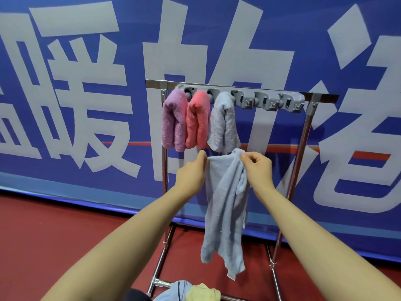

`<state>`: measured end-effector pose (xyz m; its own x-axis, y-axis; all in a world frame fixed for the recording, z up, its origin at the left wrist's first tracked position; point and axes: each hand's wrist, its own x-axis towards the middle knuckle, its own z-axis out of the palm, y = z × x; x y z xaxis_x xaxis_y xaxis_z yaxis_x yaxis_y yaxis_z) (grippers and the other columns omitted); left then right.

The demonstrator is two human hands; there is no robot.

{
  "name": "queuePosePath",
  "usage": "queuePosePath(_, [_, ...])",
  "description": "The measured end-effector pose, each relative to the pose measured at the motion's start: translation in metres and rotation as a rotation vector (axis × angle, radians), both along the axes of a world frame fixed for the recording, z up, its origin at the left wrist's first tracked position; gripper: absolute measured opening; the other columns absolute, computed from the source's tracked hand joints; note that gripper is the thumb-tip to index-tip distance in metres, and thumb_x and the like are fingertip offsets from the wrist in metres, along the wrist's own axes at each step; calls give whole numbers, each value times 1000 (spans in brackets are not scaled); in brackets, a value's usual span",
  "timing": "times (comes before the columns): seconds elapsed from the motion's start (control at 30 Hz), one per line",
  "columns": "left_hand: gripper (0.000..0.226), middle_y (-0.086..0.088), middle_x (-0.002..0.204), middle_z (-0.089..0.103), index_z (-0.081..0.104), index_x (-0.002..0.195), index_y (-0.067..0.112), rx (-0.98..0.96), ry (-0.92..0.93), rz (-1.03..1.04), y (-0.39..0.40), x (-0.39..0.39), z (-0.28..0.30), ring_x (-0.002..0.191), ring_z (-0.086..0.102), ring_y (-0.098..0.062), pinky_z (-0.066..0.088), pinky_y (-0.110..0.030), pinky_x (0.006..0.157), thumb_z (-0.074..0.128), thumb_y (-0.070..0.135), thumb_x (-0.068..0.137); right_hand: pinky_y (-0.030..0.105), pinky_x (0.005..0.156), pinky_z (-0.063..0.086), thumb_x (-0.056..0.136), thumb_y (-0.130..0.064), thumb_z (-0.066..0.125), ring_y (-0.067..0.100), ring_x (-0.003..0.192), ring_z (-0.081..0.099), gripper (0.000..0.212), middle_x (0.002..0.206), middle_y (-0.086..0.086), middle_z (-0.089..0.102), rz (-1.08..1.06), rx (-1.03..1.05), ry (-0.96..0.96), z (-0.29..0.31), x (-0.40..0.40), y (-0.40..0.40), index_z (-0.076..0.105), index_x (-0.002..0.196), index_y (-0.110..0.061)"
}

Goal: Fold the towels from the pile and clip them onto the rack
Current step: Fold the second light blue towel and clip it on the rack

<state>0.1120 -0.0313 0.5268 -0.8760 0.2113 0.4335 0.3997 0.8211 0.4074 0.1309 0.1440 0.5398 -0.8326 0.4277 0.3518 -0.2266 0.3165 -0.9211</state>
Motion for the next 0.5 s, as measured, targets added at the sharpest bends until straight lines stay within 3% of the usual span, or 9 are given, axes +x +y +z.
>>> queuePosePath(0.07, [11, -10, 73, 58, 23, 90, 19, 71, 25, 3, -3, -4, 9, 66, 55, -33, 38, -38, 57, 32, 14, 95, 36, 78, 51, 87, -13, 60, 14, 77, 56, 12, 86, 10, 67, -36, -29, -10, -3, 1, 5, 68, 78, -9])
queuePosePath(0.17, [13, -15, 76, 55, 29, 93, 14, 80, 71, 47, -12, -11, 23, 70, 51, -35, 36, -38, 58, 30, 25, 99, 36, 87, 50, 87, -8, 57, 12, 88, 57, 13, 97, 10, 67, -63, -84, -11, -3, 5, 11, 69, 90, -8])
queuePosePath(0.3, [8, -14, 71, 53, 35, 94, 12, 29, 148, 130, -26, -13, 25, 67, 52, -35, 37, -36, 57, 34, 19, 97, 25, 90, 38, 83, 7, 40, 15, 103, 48, 43, 125, 8, 47, -114, 65, -8, 2, 7, 21, 58, 119, -8])
queuePosePath(0.43, [5, -10, 70, 48, 35, 91, 9, 65, 136, 199, -33, -13, 24, 64, 44, -34, 31, -34, 53, 33, 11, 96, 21, 87, 34, 85, 14, 36, 19, 101, 44, 43, 126, 14, 38, -140, 247, -32, 5, 10, 24, 51, 124, 2])
queuePosePath(0.5, [3, -12, 72, 51, 38, 95, 9, 149, 125, 198, -36, -13, 23, 63, 42, -33, 27, -33, 50, 35, 11, 95, 30, 81, 41, 87, 12, 36, 30, 100, 49, 32, 114, 12, 44, -154, 212, -23, 4, 7, 26, 54, 113, 7])
